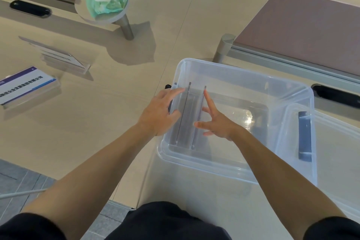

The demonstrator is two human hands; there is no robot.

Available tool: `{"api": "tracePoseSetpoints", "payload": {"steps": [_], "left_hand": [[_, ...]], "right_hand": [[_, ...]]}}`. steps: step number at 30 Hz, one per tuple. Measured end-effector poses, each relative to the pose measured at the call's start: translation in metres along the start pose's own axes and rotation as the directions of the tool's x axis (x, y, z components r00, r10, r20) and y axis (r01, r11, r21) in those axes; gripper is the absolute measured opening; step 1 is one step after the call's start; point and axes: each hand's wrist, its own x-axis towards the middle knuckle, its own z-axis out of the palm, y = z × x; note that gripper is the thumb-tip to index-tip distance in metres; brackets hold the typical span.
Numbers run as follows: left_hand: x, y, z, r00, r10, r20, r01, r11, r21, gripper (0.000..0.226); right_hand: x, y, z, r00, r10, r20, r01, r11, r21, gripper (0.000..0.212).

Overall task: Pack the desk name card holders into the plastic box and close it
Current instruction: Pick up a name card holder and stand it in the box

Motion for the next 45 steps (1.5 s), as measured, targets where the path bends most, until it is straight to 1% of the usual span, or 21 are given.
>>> {"api": "tracePoseSetpoints", "payload": {"steps": [7, 18, 26, 28, 30, 32, 34, 36, 37, 39, 40, 41, 42, 43, 45], "left_hand": [[0.000, 0.001, -0.001, 1.000, 0.015, -0.009, -0.015, 1.000, 0.007, 0.063], [0.000, 0.001, 0.000, 1.000, 0.008, -0.003, -0.008, 1.000, 0.018, 0.063], [0.000, 0.003, -0.001, 1.000, 0.001, -0.002, -0.001, 0.999, 0.048, 0.062], [0.000, 0.005, -0.003, 1.000, 0.008, -0.008, -0.007, 0.997, 0.081, 0.062], [-0.001, 0.007, -0.004, 0.999, 0.030, -0.039, -0.023, 0.986, 0.168, 0.061], [-0.004, 0.011, -0.006, 0.993, 0.070, -0.095, -0.045, 0.970, 0.238, 0.058], [-0.008, 0.015, -0.009, 0.975, 0.170, -0.145, -0.121, 0.946, 0.300, 0.051], [-0.011, 0.020, -0.010, 0.944, 0.286, -0.162, -0.212, 0.906, 0.365, 0.047], [-0.011, 0.023, -0.010, 0.932, 0.327, -0.159, -0.249, 0.892, 0.377, 0.045], [-0.011, 0.035, -0.008, 0.911, 0.388, -0.140, -0.323, 0.882, 0.343, 0.040], [-0.012, 0.043, -0.005, 0.903, 0.414, -0.115, -0.362, 0.878, 0.313, 0.039], [-0.014, 0.051, -0.001, 0.902, 0.426, -0.062, -0.394, 0.875, 0.280, 0.037], [-0.018, 0.061, 0.005, 0.899, 0.438, 0.015, -0.428, 0.872, 0.239, 0.034], [-0.023, 0.072, 0.011, 0.889, 0.448, 0.097, -0.458, 0.866, 0.199, 0.033], [-0.033, 0.091, 0.028, 0.867, 0.460, 0.194, -0.490, 0.859, 0.152, 0.031]], "right_hand": [[0.003, 0.001, 0.004, 1.000, -0.017, -0.025, 0.016, 1.000, -0.010, 0.111], [0.002, 0.004, 0.006, 1.000, -0.028, -0.012, 0.028, 1.000, -0.014, 0.108], [0.005, 0.010, 0.004, 0.997, -0.055, -0.055, 0.054, 0.998, -0.017, 0.107], [0.003, 0.009, 0.003, 0.996, -0.069, -0.051, 0.067, 0.997, -0.031, 0.106], [0.000, 0.005, 0.002, 0.996, -0.072, -0.058, 0.066, 0.994, -0.092, 0.102], [-0.006, 0.000, -0.001, 0.990, -0.054, -0.126, 0.030, 0.982, -0.184, 0.092], [-0.022, -0.007, -0.008, 0.964, -0.072, -0.254, -0.001, 0.962, -0.274, 0.068], [-0.050, -0.015, -0.017, 0.914, -0.099, -0.394, -0.045, 0.939, -0.341, 0.041], [-0.068, -0.016, -0.020, 0.882, -0.111, -0.457, -0.073, 0.927, -0.368, 0.031], [-0.112, -0.017, -0.020, 0.816, -0.111, -0.567, -0.156, 0.903, -0.401, 0.017], [-0.136, -0.015, -0.018, 0.786, -0.088, -0.612, -0.212, 0.891, -0.401, 0.009], [-0.157, -0.012, -0.016, 0.764, -0.059, -0.642, -0.265, 0.879, -0.396, 0.003], [-0.180, -0.009, -0.012, 0.739, -0.025, -0.674, -0.322, 0.865, -0.386, 0.002], [-0.203, -0.004, -0.006, 0.708, 0.013, -0.706, -0.384, 0.846, -0.370, 0.003], [-0.243, 0.006, 0.002, 0.637, 0.071, -0.768, -0.490, 0.805, -0.333, 0.006]]}}
